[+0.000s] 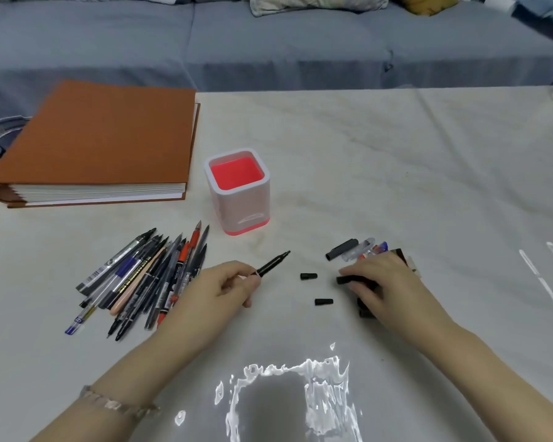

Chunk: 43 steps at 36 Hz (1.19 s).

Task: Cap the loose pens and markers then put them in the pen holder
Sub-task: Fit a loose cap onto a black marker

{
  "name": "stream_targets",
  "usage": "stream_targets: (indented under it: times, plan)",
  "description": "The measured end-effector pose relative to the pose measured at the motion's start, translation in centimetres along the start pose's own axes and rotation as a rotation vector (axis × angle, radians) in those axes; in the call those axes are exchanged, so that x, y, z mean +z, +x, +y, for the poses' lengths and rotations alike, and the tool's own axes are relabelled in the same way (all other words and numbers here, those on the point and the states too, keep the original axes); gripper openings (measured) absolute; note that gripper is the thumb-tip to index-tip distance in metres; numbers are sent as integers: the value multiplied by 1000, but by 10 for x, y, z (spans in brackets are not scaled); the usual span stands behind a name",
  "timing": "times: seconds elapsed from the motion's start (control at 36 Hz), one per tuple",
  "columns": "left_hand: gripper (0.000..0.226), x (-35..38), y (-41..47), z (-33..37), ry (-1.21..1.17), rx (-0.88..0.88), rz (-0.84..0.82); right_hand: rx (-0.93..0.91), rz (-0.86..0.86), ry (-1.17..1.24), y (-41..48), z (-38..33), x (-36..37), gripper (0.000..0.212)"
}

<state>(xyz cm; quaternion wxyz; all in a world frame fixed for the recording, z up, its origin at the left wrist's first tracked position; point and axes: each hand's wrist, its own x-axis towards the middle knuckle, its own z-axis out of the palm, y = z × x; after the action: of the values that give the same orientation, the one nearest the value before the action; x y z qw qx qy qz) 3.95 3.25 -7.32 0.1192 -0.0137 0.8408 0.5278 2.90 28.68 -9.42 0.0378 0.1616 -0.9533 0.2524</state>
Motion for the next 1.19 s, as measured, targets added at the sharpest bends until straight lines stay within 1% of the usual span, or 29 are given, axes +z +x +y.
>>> stream_targets:
  times: [0.06,0.08,0.17,0.25,0.33,0.42,0.47,0.53,0.56,0.61,0.67,0.75,0.81,0.86,1.03,1.08,1.19]
  plan:
    - [13,9,-2,2,-45,-7,-1,50,27,15,2,-1,0,23]
    - [13,12,-3,3,-63,-11,-7,97,37,10,3,2,-3,23]
    - [12,20,-6,3,-110,-26,-4,332,46,-70,1,17,-17,17]
    - [14,25,-6,2,-140,-42,1,487,-46,-203,-5,33,-28,19]
    - [14,27,-6,3,-150,-62,-3,556,-149,-217,-8,40,-27,19]
    - [15,27,-6,5,-145,-61,0,545,-144,-229,-5,41,-23,16]
    - [17,26,-7,7,-122,-49,5,519,-133,-284,-3,41,-21,13]
    - [16,24,-7,8,-83,-37,5,479,-92,-313,-3,40,-23,9]
    - [15,22,-8,9,-64,-30,4,450,-51,-284,-3,37,-25,10]
    - [14,21,-9,12,-27,-8,6,371,41,-117,-3,26,-32,13]
    - [16,19,-10,15,10,14,4,293,80,151,-3,7,-40,18]
    - [19,17,-12,19,43,45,-9,213,11,522,-3,-24,-46,21]
    - [17,16,-14,22,52,58,-2,195,-24,655,-2,-36,-47,22]
    - [17,14,-17,24,56,78,12,212,-12,733,0,-41,-46,21]
    - [14,11,-21,24,67,103,18,229,17,729,3,-49,-39,18]
    - [12,10,-23,25,68,112,15,229,7,710,3,-52,-38,25]
    - [12,11,-25,29,110,168,10,225,-31,700,3,-63,-37,27]
